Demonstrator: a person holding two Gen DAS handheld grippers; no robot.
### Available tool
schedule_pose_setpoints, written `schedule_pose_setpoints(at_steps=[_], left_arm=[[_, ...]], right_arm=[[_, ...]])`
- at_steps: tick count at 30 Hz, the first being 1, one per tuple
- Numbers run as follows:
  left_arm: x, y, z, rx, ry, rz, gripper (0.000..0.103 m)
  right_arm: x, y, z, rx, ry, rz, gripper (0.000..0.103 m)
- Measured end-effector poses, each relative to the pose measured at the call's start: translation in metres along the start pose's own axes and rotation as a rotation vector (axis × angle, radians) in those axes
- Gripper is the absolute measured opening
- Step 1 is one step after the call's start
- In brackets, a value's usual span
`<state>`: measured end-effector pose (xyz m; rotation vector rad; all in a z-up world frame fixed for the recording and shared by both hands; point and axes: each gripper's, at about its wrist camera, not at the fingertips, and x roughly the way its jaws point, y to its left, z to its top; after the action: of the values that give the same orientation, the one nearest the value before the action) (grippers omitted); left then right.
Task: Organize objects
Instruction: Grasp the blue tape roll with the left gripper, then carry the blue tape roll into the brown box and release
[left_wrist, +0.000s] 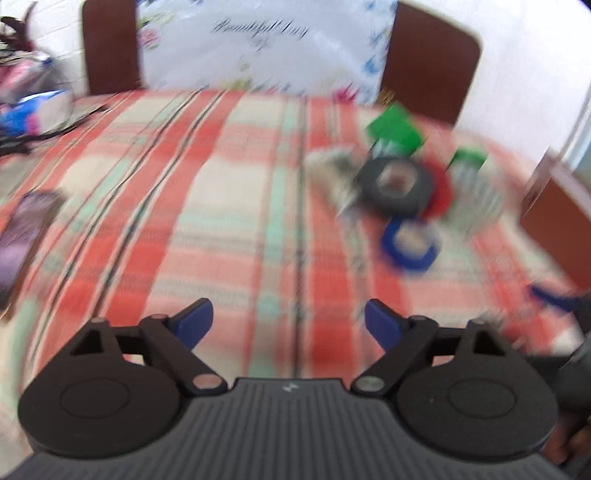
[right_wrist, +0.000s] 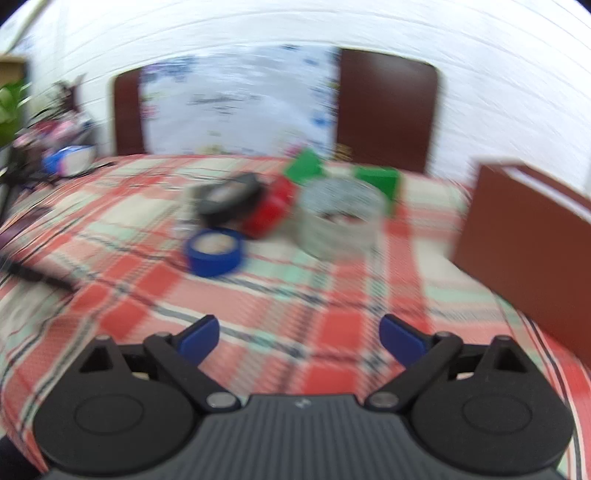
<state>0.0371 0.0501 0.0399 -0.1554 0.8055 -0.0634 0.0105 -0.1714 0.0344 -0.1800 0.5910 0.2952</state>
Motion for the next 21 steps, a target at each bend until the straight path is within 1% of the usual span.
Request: schedule_pose_setpoints(at_steps=[1,2,3,4,5,6,7,8,10,12,13,14,16,19,21], left_arm=[[0.005,-0.003,0.009,0.002,-0.001,-0.047,0.089],[0.013,-0.008,0.018,0.009,0.01,-0.09,0.085],[0.021,-0.013,0.025,0.017,0.026,-0.136,0.076],[0.031,-0.018,0.031,0.025,0.046,-0.174,0.072],[0.042,-0.023,0.036,0.028,0.069,-0.198,0.061],[0.05,-0.027,0.039,0.029,0.089,-0.218,0.054],[0.06,-0.032,0.042,0.032,0.104,-0.238,0.053],[0.068,-0.035,0.043,0.033,0.116,-0.251,0.048],[0.082,-0.04,0.045,0.022,0.137,-0.261,0.044],[0.096,-0.042,0.045,0.011,0.172,-0.283,0.03],[0.099,-0.042,0.043,-0.004,0.175,-0.273,0.027],[0.098,-0.041,0.042,-0.015,0.163,-0.271,0.026],[0.091,-0.042,0.039,-0.012,0.149,-0.271,0.025],[0.072,-0.049,0.034,0.005,0.134,-0.252,0.025],[0.057,-0.065,0.034,0.045,0.098,-0.253,0.025]], right_arm=[[0.005,0.006,0.006,-0.026,0.004,0.018,0.089],[0.011,0.01,0.013,-0.041,0.012,0.037,0.084],[0.017,0.013,0.019,-0.045,0.017,0.059,0.081],[0.021,0.015,0.024,-0.041,0.02,0.085,0.077],[0.028,0.017,0.03,-0.041,0.026,0.106,0.074],[0.035,0.019,0.034,-0.042,0.035,0.118,0.073],[0.041,0.021,0.038,-0.041,0.043,0.124,0.069],[0.047,0.02,0.04,-0.036,0.046,0.133,0.067],[0.059,0.02,0.045,-0.029,0.053,0.143,0.066],[0.073,0.019,0.047,-0.02,0.084,0.17,0.066],[0.08,0.018,0.046,-0.011,0.11,0.186,0.061],[0.084,0.017,0.044,0.007,0.118,0.192,0.06],[0.08,0.015,0.042,0.018,0.1,0.193,0.059],[0.062,0.015,0.034,0.018,0.061,0.199,0.059],[0.04,0.015,0.027,-0.01,-0.003,0.163,0.059]])
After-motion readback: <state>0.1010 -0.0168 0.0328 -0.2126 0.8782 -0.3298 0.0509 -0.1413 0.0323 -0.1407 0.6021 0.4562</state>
